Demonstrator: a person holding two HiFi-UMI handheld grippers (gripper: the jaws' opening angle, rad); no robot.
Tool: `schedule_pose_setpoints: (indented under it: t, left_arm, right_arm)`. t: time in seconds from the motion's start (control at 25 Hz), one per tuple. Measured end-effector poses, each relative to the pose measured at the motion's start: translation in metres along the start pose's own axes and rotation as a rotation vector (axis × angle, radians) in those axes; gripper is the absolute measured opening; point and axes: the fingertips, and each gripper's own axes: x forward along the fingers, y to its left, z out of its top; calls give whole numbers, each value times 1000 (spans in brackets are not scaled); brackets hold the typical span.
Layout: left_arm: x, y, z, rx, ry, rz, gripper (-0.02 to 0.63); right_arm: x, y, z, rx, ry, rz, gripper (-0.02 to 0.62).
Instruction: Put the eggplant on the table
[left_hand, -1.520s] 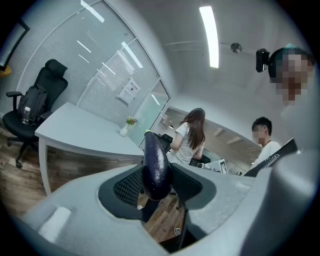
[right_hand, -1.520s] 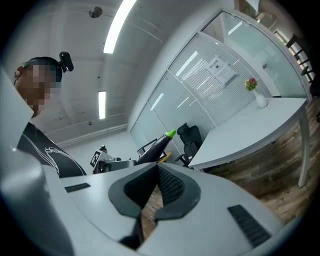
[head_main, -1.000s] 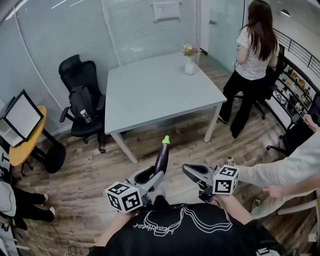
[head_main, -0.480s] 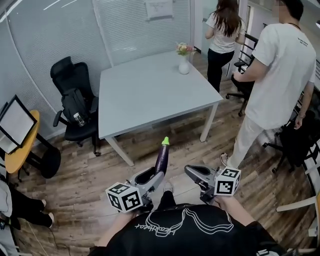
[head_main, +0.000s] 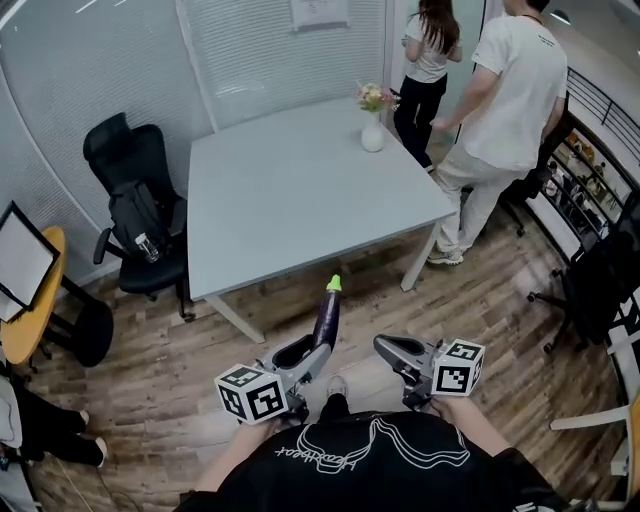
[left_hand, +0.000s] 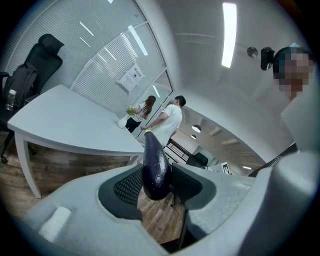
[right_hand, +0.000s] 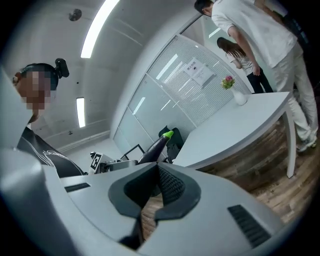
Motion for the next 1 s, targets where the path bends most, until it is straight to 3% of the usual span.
schedule_pose_setpoints:
  t: [0.52,1.0]
  left_arm:
    - [63,105,89,-24,14,15,189]
    - [90,166,148,8,-17,32,189]
  right_arm:
    - [96,-84,71,17,39,-27,6]
    - [159,-121,115,-35,34,-1,6]
